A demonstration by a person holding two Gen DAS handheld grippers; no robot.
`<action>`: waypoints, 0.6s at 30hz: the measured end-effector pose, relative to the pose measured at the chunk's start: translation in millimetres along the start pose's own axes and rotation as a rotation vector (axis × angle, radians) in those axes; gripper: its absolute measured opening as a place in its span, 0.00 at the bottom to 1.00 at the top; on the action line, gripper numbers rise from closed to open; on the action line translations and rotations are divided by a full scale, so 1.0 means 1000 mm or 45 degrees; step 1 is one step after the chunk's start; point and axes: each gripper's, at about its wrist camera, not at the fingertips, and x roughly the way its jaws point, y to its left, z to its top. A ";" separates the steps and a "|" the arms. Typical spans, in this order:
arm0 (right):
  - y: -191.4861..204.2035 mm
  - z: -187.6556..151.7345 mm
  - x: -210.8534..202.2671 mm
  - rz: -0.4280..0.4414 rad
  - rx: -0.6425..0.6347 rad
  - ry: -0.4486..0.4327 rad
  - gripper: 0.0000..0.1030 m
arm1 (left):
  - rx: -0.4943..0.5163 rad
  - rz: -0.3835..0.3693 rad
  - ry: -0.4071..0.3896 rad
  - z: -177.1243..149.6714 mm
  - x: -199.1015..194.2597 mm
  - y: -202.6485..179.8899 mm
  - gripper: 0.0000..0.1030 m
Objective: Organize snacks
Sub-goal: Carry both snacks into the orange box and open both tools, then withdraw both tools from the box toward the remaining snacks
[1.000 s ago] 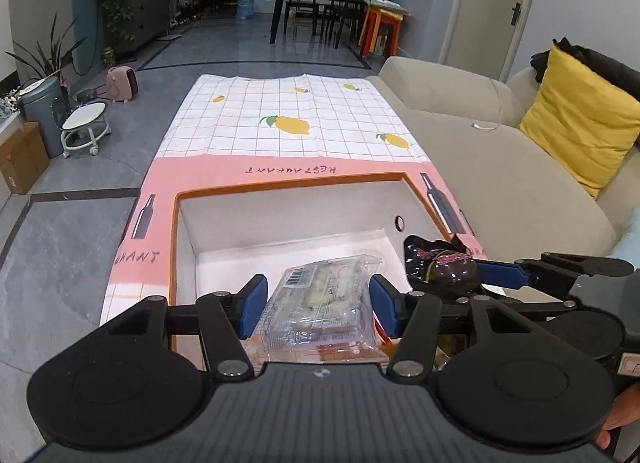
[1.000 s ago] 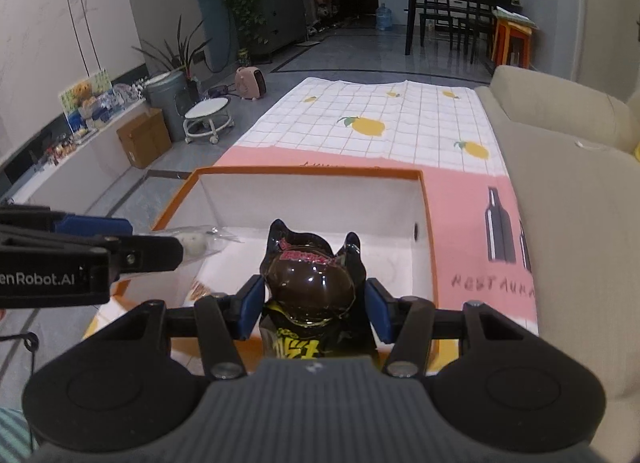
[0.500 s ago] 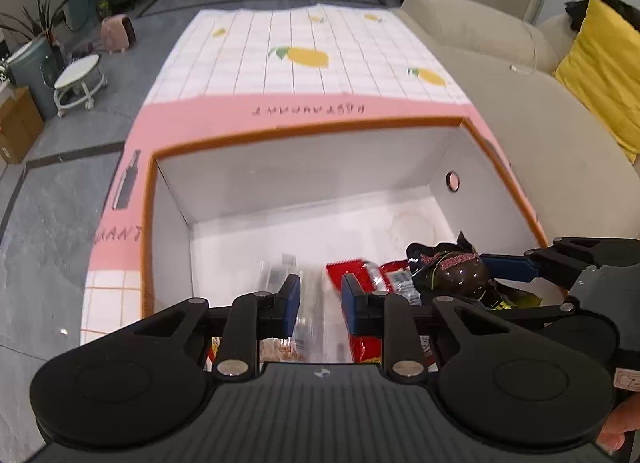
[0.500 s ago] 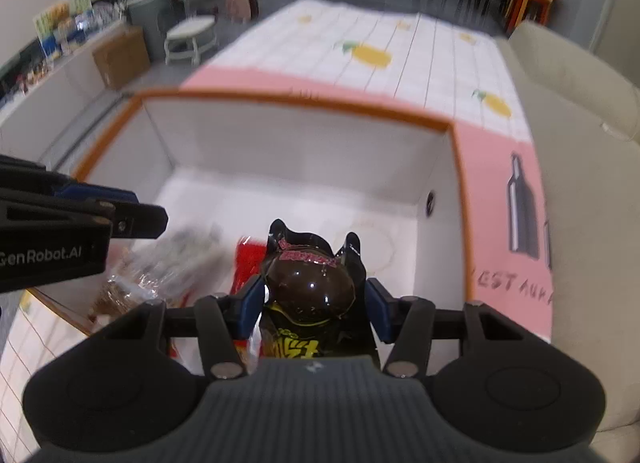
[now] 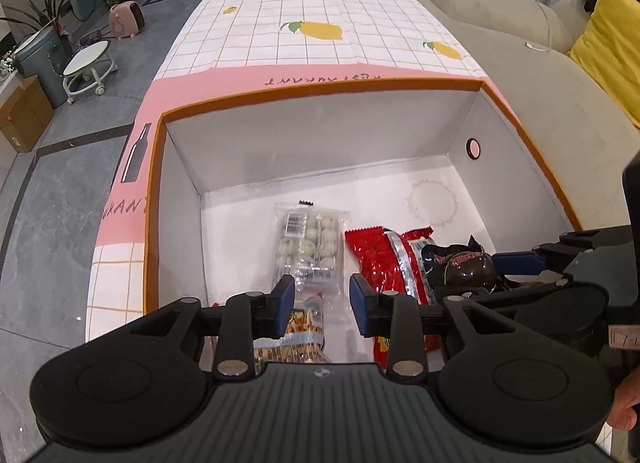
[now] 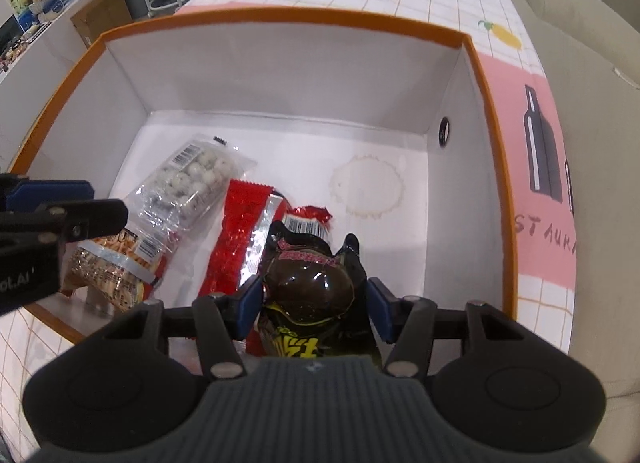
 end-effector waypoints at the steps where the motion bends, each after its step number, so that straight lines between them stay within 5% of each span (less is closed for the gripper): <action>1: 0.000 -0.001 -0.001 -0.001 0.003 0.004 0.54 | 0.002 -0.001 -0.001 -0.001 -0.001 -0.001 0.40; 18: 0.010 -0.016 -0.059 -0.019 -0.019 -0.171 0.61 | -0.003 0.000 -0.109 -0.022 -0.047 -0.011 0.49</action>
